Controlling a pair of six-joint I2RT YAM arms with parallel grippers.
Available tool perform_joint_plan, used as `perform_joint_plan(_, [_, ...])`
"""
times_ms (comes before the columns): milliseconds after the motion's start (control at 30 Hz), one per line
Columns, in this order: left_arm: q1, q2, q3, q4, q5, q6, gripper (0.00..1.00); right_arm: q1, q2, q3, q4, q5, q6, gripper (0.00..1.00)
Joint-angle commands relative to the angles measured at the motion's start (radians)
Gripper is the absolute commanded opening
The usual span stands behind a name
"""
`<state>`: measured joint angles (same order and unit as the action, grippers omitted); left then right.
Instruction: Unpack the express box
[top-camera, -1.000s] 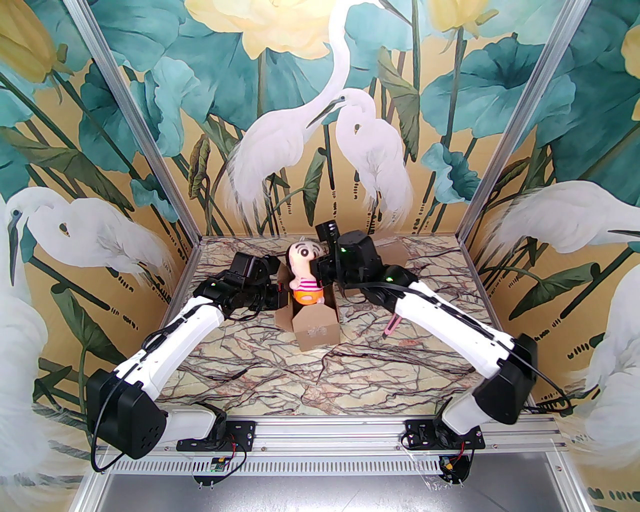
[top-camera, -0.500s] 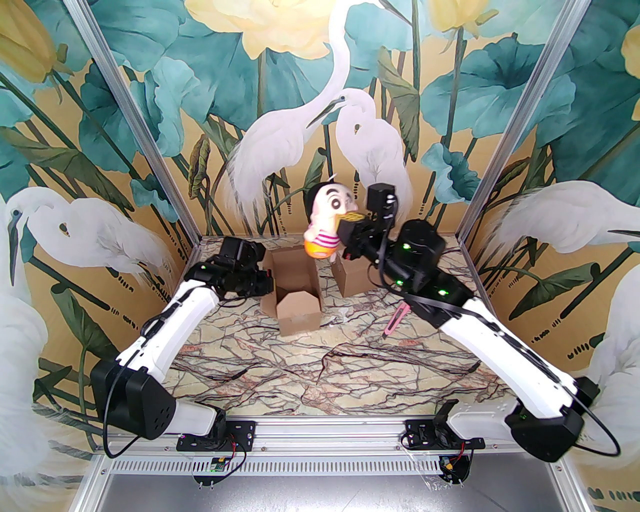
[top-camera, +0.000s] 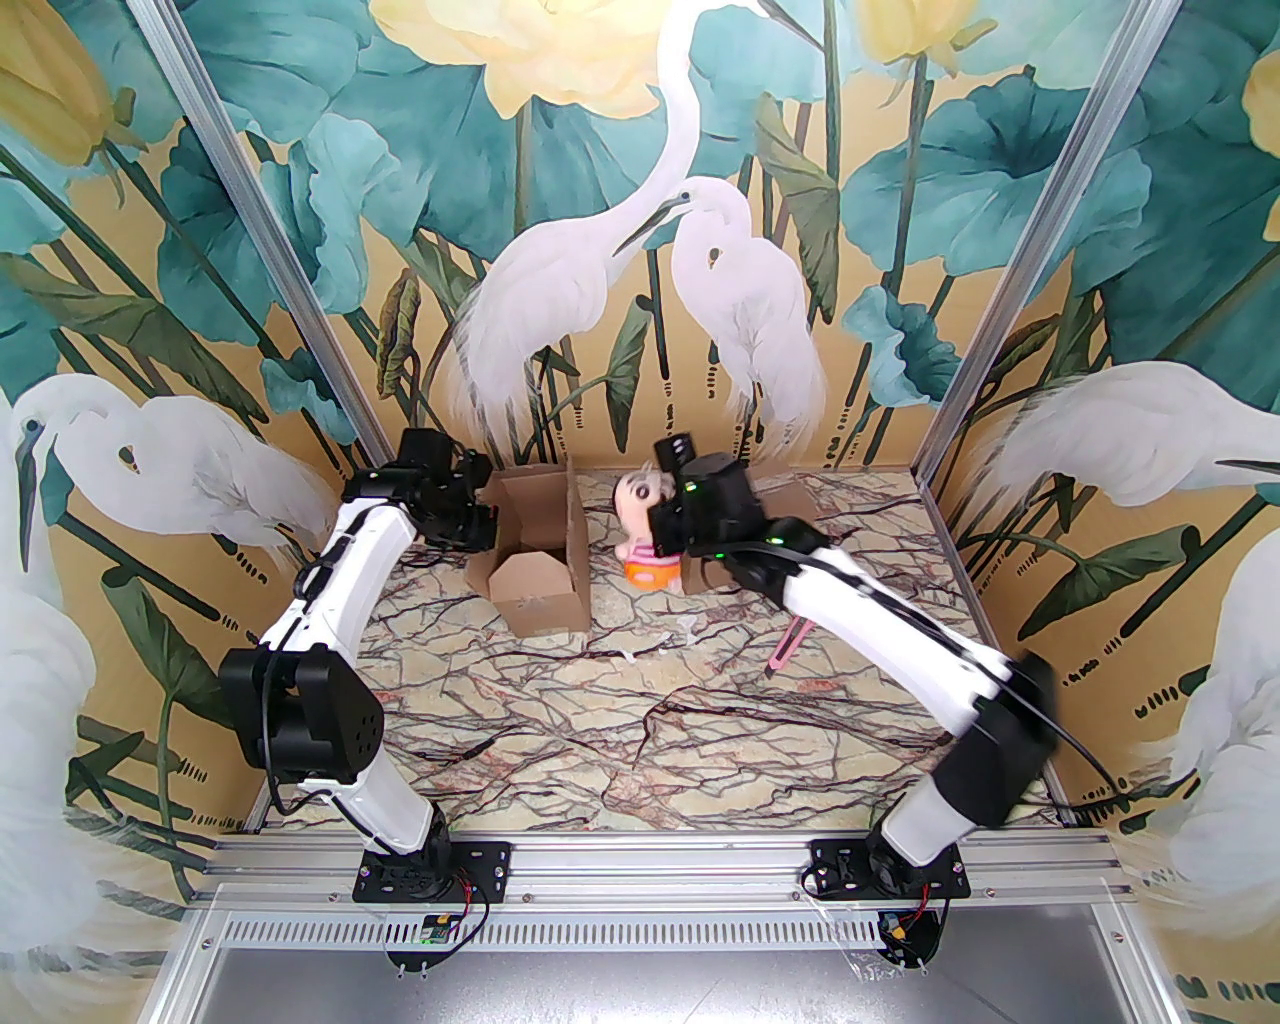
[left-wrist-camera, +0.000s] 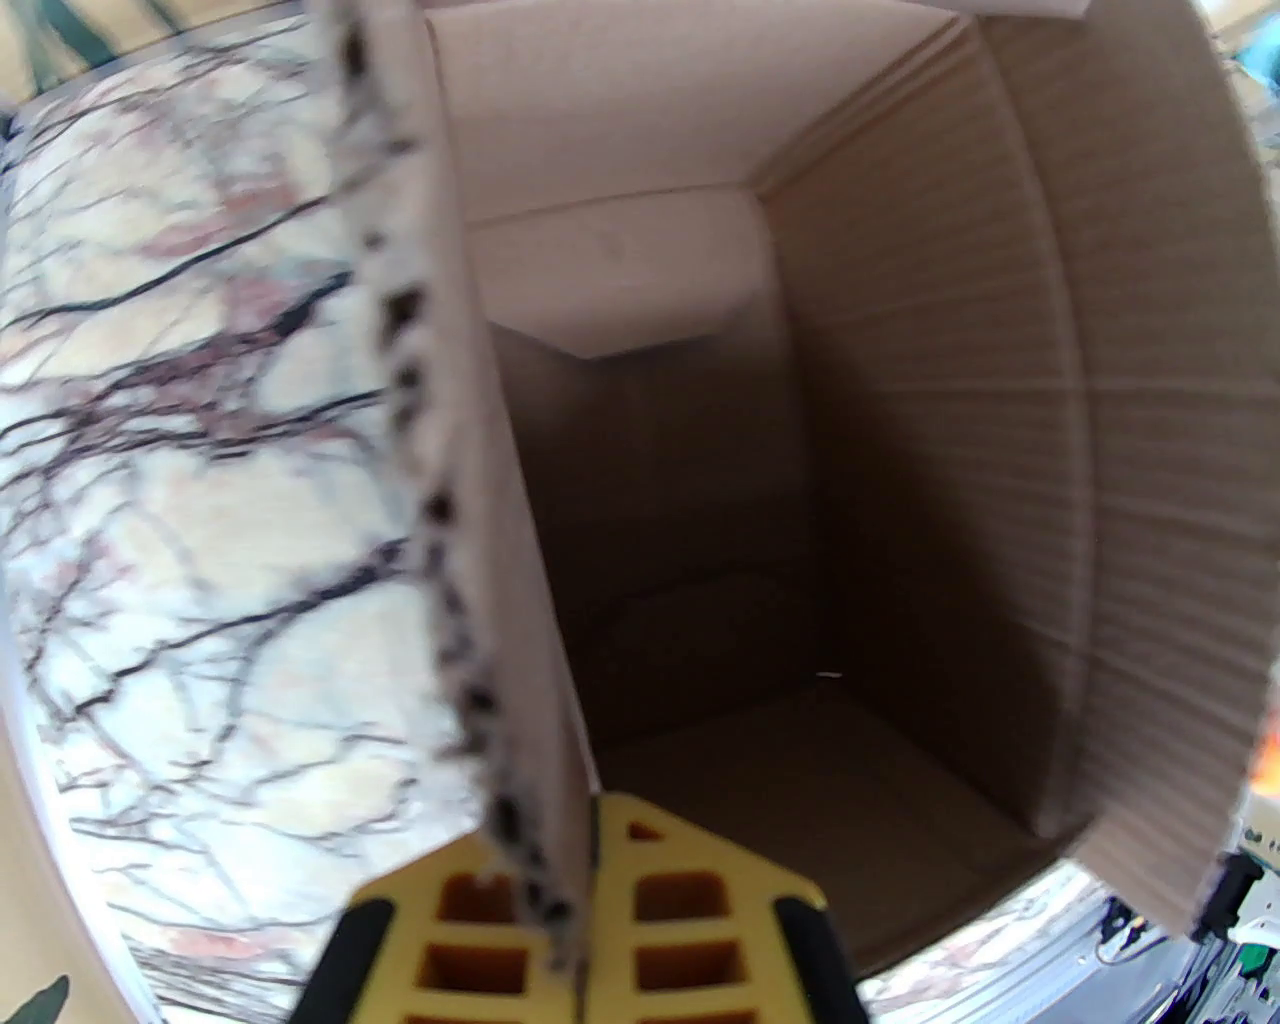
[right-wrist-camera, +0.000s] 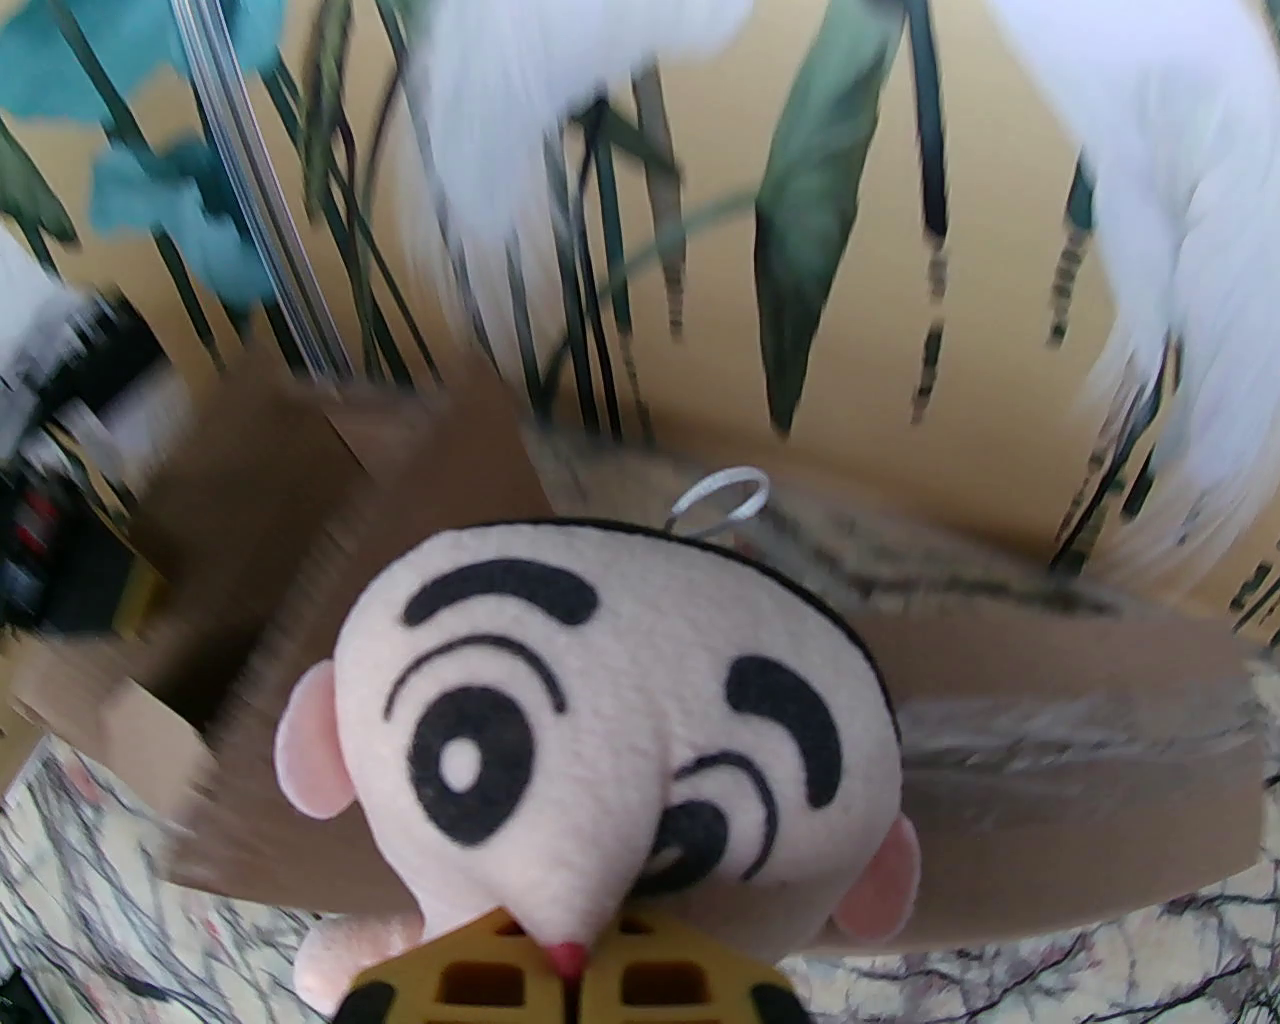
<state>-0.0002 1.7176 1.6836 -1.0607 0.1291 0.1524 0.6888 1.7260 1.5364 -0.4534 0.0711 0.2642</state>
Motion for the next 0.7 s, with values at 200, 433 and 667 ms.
perform_joint_plan(200, [0.029,0.118,0.137,-0.043,-0.128,0.118,0.05,0.025,0.335,0.242,-0.078,-0.124,0.093,0.0])
perform_joint_plan(433, [0.034,0.149,0.259,-0.068,-0.173,0.146,0.2,0.043,0.532,0.454,-0.114,-0.163,0.136,0.12])
perform_joint_plan(667, [0.035,0.158,0.321,-0.083,-0.171,0.121,0.52,0.045,0.542,0.5,-0.146,-0.143,0.137,0.68])
